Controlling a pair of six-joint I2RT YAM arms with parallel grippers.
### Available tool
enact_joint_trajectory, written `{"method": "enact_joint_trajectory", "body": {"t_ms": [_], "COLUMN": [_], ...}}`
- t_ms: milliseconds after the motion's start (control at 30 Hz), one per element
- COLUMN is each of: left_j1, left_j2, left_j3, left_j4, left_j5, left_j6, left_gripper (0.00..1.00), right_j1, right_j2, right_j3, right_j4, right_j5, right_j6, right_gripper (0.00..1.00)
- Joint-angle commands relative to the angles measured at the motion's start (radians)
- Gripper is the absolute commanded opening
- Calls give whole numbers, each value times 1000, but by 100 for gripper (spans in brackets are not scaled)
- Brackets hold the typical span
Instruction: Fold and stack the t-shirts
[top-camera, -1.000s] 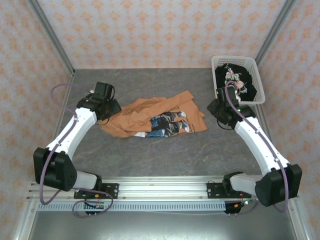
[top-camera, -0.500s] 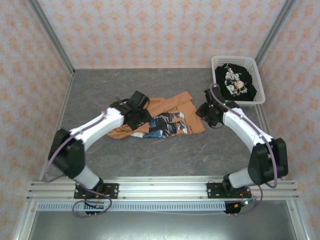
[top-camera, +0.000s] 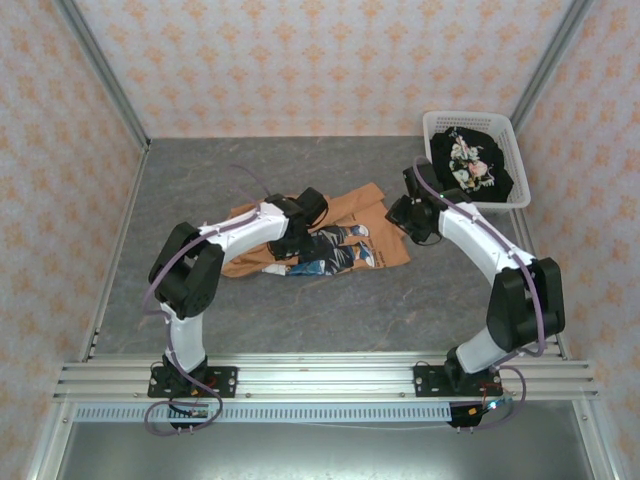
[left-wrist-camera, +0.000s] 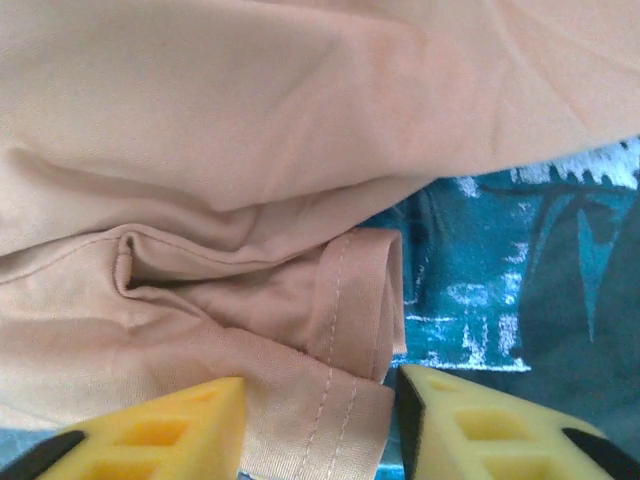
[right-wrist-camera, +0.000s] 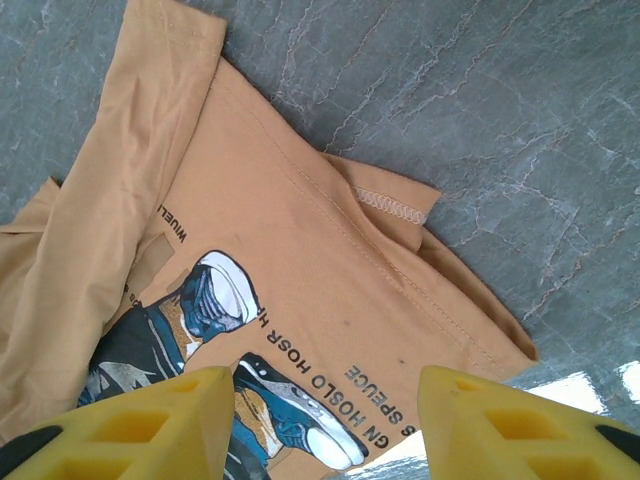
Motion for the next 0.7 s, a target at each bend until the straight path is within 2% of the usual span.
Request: {"method": "enact_joint_trajectory", "body": {"t_ms": [0,433,567,667], "left_j1": [-6,-10,-16,-22], "left_j2": [15,-46,-52,-52], "left_j3": [18,-32,-55,-55], "left_j4": [-60,-59,-38,-27], "left_j5": [-63,-40,-15,-13], "left_j6": [20,18,6,3], "left_gripper": [33,33,43,44], "right_j1": [2,1,0,0], "right_j2": [17,57,67,74], "right_j3": [42,75,82,86], "right_j4": [-17,-9,-7,-5], "right_j5": [3,6,8,8], "right_j6": [-17,-18,-20,-22], "right_gripper": [52,51,51,51]}}
